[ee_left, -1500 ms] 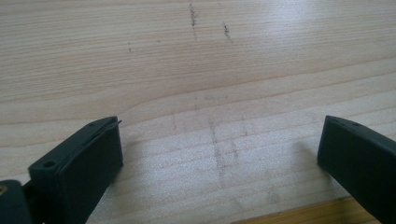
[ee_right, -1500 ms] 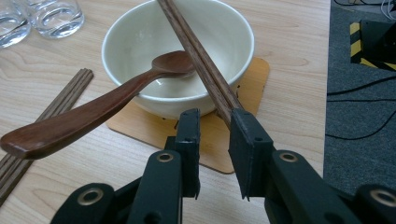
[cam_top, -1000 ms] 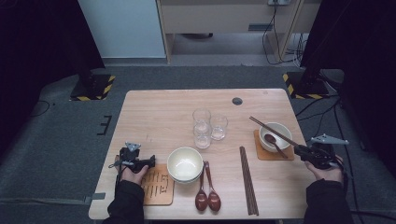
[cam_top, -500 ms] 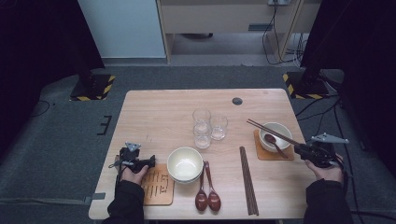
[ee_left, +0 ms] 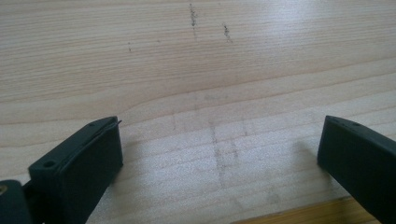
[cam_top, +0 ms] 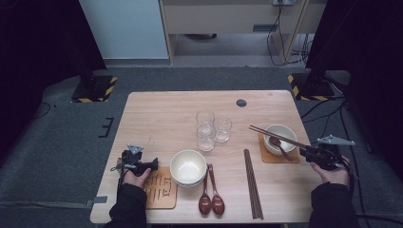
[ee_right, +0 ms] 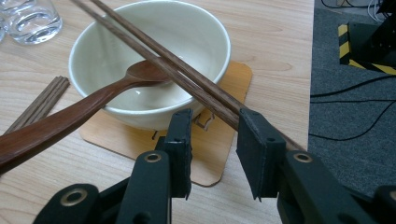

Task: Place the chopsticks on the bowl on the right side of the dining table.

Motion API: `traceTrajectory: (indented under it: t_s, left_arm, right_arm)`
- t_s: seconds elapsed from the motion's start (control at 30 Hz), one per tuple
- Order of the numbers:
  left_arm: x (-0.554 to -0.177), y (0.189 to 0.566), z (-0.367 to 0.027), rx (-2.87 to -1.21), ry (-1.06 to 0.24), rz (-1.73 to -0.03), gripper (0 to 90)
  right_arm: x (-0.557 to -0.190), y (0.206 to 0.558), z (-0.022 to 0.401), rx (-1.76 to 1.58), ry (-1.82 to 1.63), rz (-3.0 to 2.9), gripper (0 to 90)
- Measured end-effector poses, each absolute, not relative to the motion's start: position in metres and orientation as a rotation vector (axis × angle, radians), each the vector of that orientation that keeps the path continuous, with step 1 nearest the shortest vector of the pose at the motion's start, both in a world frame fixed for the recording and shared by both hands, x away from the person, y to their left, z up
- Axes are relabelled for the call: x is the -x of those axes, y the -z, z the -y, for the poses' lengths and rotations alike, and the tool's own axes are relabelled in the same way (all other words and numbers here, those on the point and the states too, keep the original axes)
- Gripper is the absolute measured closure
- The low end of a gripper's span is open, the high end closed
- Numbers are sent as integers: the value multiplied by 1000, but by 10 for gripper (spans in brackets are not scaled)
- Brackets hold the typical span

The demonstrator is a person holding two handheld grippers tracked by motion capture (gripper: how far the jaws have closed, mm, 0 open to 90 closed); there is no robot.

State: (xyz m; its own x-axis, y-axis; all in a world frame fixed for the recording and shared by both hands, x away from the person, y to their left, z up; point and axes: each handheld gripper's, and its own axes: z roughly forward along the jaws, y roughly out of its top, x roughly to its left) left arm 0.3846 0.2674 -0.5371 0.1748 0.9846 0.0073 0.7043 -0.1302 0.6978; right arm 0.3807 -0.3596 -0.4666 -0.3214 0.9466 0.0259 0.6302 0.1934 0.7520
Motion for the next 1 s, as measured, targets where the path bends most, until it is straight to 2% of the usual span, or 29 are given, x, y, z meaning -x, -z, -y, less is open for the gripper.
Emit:
traceTrajectory:
  t_s: [1.0]
  left_arm:
    - [-385, 537, -267, -1900, -653, -1587, 0]
  right_arm:
    - [-391, 468, 360, -1468, -940, -1986, 626]
